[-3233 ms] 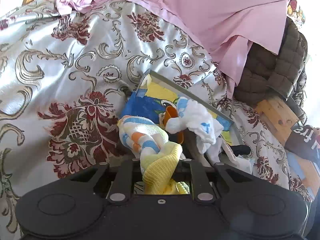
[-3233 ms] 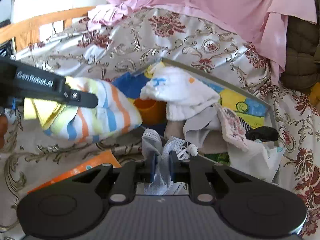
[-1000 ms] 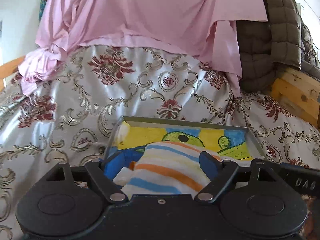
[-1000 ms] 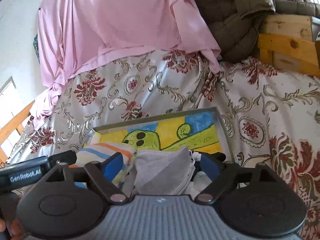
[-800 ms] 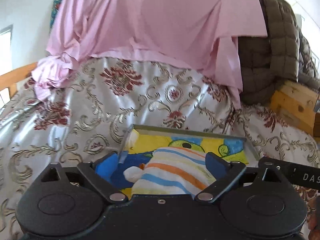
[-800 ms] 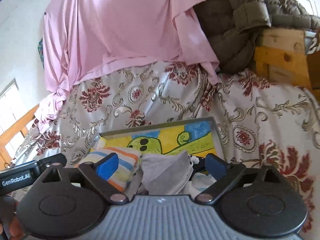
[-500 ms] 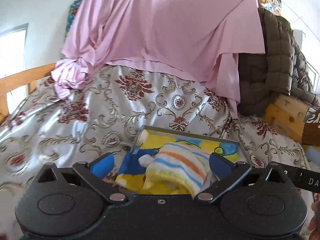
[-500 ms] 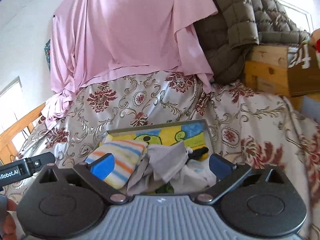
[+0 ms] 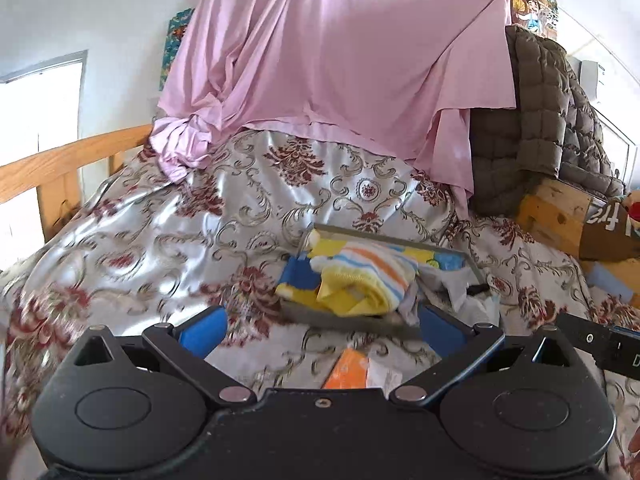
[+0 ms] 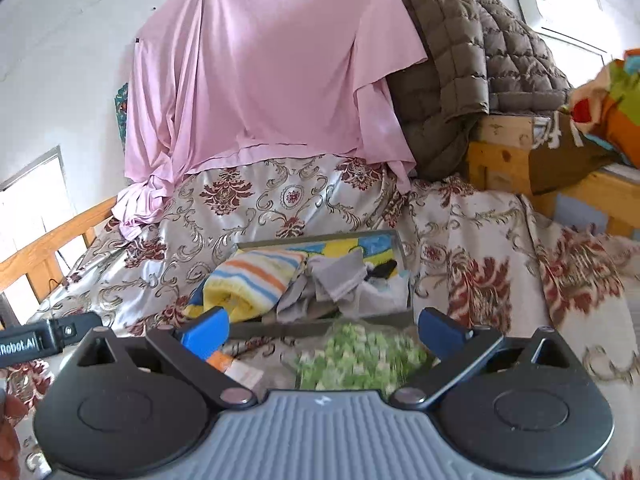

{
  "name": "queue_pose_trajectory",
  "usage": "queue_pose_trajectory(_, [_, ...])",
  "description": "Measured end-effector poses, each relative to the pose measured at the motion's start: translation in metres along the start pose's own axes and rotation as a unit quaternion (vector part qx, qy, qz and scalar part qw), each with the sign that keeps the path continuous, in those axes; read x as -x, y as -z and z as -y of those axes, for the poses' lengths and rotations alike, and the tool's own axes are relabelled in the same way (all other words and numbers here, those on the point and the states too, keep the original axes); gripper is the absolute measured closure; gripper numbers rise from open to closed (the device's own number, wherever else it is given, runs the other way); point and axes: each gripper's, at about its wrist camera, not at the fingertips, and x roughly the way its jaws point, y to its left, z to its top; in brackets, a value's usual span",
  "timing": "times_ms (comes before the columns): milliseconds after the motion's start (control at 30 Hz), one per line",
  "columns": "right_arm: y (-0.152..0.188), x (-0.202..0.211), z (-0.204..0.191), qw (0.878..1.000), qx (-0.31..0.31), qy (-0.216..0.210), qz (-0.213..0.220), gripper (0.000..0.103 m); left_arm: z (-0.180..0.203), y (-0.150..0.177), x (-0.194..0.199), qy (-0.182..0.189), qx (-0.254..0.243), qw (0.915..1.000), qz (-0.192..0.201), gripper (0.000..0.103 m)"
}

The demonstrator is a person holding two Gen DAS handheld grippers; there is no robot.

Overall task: Organize soft objects
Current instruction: 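Withdraw both open grippers from the tray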

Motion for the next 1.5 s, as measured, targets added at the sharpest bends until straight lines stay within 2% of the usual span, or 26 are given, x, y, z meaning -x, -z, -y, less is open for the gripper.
queue_pose_trajectory(300, [0.025,0.046,-0.003,1.0,0.013,0.011,-0.008,0.0,0.0,0.028,0.051,-0.012,-0.009,0.9999,-0.002,0.001])
queue_pose_trajectory(567, [0.041,0.071,-0.007,1.0,0.012,0.013,-0.014,0.0,-0.004,0.045,0.072,-0.021,-0.006,0.9997,-0.01,0.001])
queue_pose_trajectory(800, [0.047,0.078,-0.007,1.0,0.008,0.017,-0.021,0.0,-0.005,0.056,0.079,-0.025,-0.012,0.9995,-0.014,0.001])
queue_pose_trajectory(1500, [0.051,0.077,-0.011,0.999,0.016,0.02,-0.026,0.0,-0.007,0.059,0.078,-0.025,-0.008,0.9995,-0.019,0.001])
